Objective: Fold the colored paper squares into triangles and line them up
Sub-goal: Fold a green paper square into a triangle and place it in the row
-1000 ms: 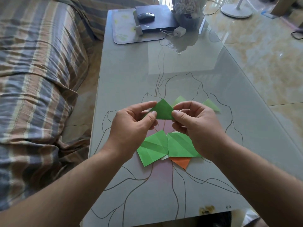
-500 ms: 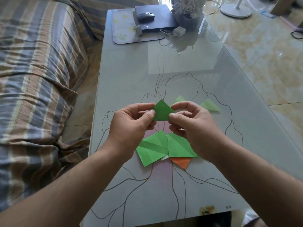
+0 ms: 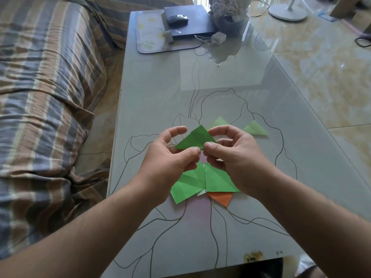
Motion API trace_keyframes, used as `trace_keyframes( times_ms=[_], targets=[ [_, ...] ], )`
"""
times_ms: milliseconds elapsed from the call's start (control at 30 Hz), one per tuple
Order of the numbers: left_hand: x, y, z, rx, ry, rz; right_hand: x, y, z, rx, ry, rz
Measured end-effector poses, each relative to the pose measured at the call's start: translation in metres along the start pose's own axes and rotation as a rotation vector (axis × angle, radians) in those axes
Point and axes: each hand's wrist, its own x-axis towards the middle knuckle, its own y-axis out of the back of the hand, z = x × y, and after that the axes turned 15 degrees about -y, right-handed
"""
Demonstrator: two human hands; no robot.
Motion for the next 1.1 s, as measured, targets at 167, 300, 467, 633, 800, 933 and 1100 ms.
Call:
trace_keyframes(
  times_ms=[167,300,467,633,800,933,1100],
  targets=[
    [0.0,-0.003,0.001,-0.112,0.061,0.044,-0.002,-0.004,-0.001,0.079,-0.062,-0.027],
    [0.002,-0.003,0.0,-0.181,0.073,0.107,-0.004,-0.007,0.0,0.081,-0.174,-0.067],
    [0.0,-0.003,0.001,-0.203,0.041,0.094,-0.007,-0.012,0.004,-0.018,-0.176,-0.077],
    [0.0,-0.004,0.003,-0.184,0.011,0.09,-0.007,-0.012,0.004,0.017,-0.161,-0.068],
    [-0.003,-0.005,0.005,-0.158,-0.016,0.101,-0.007,-0.013,0.004,0.039,-0.136,-0.072],
    [-0.004,-0.006,0.005,-0.163,-0.02,0.119,-0.007,-0.013,0.005,0.038,-0.119,-0.077],
    [-0.007,-0.009,0.005,-0.152,-0.017,0.105,-0.005,-0.013,0.006,0.069,-0.119,-0.07]
  ],
)
